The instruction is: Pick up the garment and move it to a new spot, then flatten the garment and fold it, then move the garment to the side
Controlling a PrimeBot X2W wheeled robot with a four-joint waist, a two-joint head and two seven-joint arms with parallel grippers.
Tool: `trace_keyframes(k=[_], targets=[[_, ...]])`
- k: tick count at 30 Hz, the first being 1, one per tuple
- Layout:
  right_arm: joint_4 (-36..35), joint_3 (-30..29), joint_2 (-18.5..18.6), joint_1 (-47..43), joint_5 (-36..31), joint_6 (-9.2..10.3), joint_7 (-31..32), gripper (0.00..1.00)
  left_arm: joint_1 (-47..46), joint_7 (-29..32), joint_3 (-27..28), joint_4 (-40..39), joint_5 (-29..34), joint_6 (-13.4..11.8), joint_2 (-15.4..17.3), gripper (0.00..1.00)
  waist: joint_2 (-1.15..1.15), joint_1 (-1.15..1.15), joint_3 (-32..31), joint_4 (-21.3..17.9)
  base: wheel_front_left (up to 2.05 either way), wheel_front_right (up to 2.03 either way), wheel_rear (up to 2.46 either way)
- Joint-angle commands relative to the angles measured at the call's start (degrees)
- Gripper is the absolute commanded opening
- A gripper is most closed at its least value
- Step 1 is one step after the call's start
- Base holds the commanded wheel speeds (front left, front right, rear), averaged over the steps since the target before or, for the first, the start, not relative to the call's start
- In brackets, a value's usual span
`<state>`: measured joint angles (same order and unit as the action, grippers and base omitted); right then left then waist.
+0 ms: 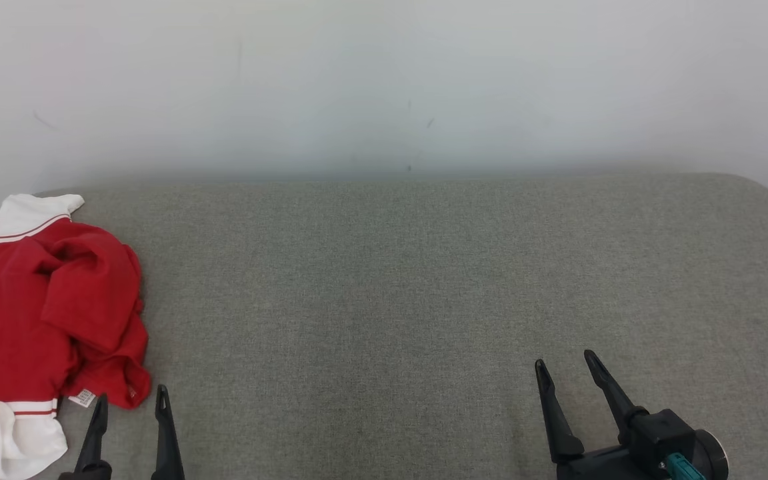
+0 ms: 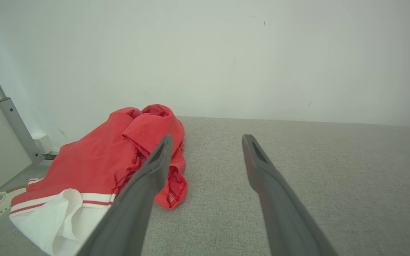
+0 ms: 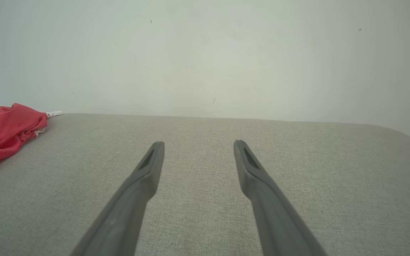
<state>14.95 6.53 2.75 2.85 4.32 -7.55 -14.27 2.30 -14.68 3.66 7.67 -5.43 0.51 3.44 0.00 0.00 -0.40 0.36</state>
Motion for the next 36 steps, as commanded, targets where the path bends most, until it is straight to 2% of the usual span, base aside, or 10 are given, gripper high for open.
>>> trace_keyframes(k=[1,8,13,26,36], targets=[[0.05,-0.14,0.22,-0.68,-1.19,0.12,-0.71,1.00,0.65,-0.40,0.89,-0.22,1.39,0.63,0.17,1.00,0.00,0.00,-0.12,-0.04,0.00,0.00,0.00],[0.37,-0.75,0.20,-0.70,-0.99,0.12,-1.06,1.00,0.70,-0.52,2.42,-0.88,2.09,3.05,-0.02,1.00,0.00,0.00,-0.36,0.03,0.00,0.00,0.00],[0.41,-0.53,0.21,-1.14,-0.57,0.12,-1.06,1.00,1.10,-0.52,2.87,-1.52,2.07,3.88,-0.20,1.00,0.00,0.00,-0.48,0.05,0.00,0.00,0.00],[-0.13,-1.17,0.20,-1.93,0.98,0.12,-1.06,1.00,2.57,-0.51,3.52,-4.15,2.12,5.23,-0.53,1.00,0.00,0.00,-0.56,-0.12,0.00,0.00,0.00],[-2.47,-3.37,0.20,-2.43,3.32,0.12,-1.06,1.00,2.51,-0.52,3.26,-2.89,1.17,5.81,-0.58,1.00,0.00,0.00,-0.58,-0.08,0.00,0.00,0.00]])
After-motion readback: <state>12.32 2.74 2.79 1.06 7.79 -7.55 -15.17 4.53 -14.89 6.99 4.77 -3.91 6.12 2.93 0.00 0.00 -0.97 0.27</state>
